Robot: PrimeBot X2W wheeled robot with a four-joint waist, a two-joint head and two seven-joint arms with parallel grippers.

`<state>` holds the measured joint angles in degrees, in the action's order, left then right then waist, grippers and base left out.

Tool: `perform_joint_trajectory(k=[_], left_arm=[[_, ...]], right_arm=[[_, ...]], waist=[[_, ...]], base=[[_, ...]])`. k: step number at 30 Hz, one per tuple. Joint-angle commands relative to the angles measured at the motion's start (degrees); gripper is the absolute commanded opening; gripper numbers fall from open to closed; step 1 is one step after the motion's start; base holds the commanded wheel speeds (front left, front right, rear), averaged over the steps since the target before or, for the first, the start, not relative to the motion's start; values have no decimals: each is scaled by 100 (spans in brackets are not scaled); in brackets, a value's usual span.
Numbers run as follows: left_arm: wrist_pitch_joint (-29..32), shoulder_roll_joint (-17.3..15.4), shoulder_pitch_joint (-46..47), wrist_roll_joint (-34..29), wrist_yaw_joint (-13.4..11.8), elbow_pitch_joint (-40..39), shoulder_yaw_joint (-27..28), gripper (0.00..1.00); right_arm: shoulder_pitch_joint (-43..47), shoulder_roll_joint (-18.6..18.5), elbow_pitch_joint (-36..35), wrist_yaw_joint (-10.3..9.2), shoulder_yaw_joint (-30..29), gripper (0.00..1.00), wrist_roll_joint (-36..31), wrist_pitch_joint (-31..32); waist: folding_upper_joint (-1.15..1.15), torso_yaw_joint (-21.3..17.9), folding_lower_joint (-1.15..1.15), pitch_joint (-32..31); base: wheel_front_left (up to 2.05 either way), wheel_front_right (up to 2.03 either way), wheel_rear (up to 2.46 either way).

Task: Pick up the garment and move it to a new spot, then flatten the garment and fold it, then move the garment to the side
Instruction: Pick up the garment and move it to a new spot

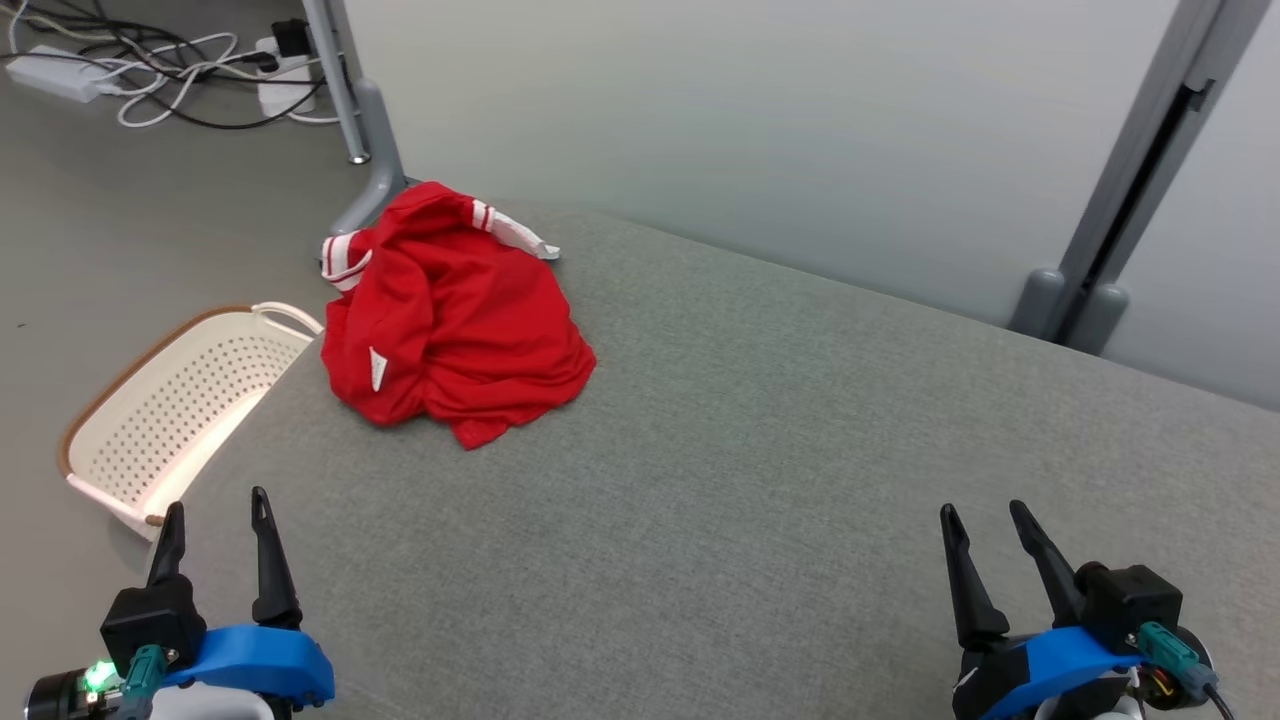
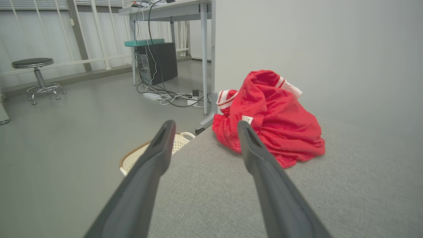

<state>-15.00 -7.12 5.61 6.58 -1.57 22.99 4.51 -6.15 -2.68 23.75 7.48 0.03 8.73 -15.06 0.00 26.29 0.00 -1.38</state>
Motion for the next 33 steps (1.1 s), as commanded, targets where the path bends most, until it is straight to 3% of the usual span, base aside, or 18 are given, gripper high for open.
perform_joint_trajectory(k=[1, 7, 19, 25, 33], left_arm=[[-28, -22, -26, 36, -23, -26, -15, 100], [-28, -73, -66, 67, -50, -91, 39, 100], [-28, -122, 21, 179, -53, -124, 92, 100], [-20, -276, 618, 356, 46, -12, 180, 100], [-17, -730, 1795, 643, 42, 181, 559, 100]], right_arm=[[50, -39, 7, 3, 5, 100, 1, -18], [-53, -38, 57, 2, 95, 100, 18, -18], [-71, -37, 72, 3, 145, 100, -5, -18], [-229, -37, -11, 2, 120, 100, -184, -18], [-552, -36, -324, 2, -97, 100, -692, -17]], waist=[[0, 77, 0, 47], [0, 274, 0, 91], [0, 218, 0, 101], [0, -225, 0, 329], [0, -1113, 0, 1104]], base=[[0, 0, 0], [0, 0, 0], [0, 0, 0], [0, 0, 0], [0, 0, 0]])
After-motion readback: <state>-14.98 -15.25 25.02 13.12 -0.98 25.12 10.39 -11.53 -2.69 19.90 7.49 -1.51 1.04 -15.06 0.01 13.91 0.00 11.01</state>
